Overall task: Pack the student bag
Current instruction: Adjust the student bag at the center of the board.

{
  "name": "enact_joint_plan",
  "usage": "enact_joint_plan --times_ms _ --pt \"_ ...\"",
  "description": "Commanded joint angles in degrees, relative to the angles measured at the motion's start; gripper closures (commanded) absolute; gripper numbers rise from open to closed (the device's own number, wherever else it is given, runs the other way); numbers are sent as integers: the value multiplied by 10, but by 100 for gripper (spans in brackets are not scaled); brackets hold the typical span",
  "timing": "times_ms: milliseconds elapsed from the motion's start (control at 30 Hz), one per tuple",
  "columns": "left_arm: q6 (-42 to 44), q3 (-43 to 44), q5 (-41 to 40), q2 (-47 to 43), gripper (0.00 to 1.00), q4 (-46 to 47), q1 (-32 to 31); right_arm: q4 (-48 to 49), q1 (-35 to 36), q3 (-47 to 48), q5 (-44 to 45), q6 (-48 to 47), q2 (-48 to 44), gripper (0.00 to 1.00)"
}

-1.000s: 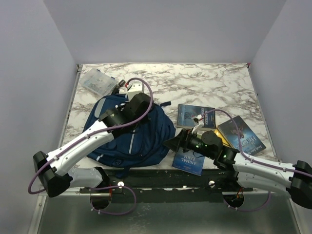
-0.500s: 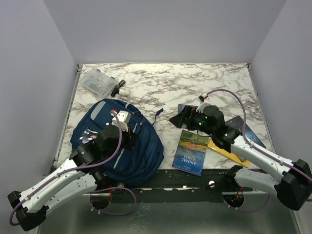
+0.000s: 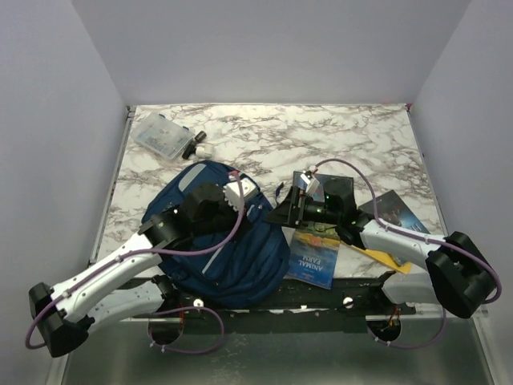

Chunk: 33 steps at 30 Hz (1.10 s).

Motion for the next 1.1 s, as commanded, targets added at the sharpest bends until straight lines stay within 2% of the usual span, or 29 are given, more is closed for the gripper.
enact_joint_plan --times_ms 0,67,167,267,333,367,467,567,667,767,900,1067 --pt "214 122 45 88 100 66 10 167 5 -85 -32 139 14 2" --pt "253 152 24 119 100 42 20 215 12 -109 -19 183 21 6" --pt "282 139 21 122 100 23 33 249 42 -113 2 196 30 20" --pt "223 120 19 114 98 -27 39 261 84 -108 36 194 32 23" --pt "155 95 26 98 70 -48 40 269 102 -107 50 195 34 23" --pt "108 76 20 84 48 -49 40 274 104 -107 52 194 35 23" --pt "-4 30 -3 29 33 -47 38 248 104 -88 39 151 41 18" --pt "-52 7 -18 5 17 -44 20 100 82 -55 91 76 11 13" --pt "-72 31 -104 32 16 -79 -19 -22 19 -29 119 10 -18 9" --pt "-105 62 -132 91 16 -93 -28 -97 -78 -18 96 -35 -21 10" --pt "-119 110 -162 176 15 -92 -44 -84 -156 -36 37 -46 -11 12" --pt "-101 211 -229 297 13 -100 -70 -35 -166 -43 15 -36 30 15"
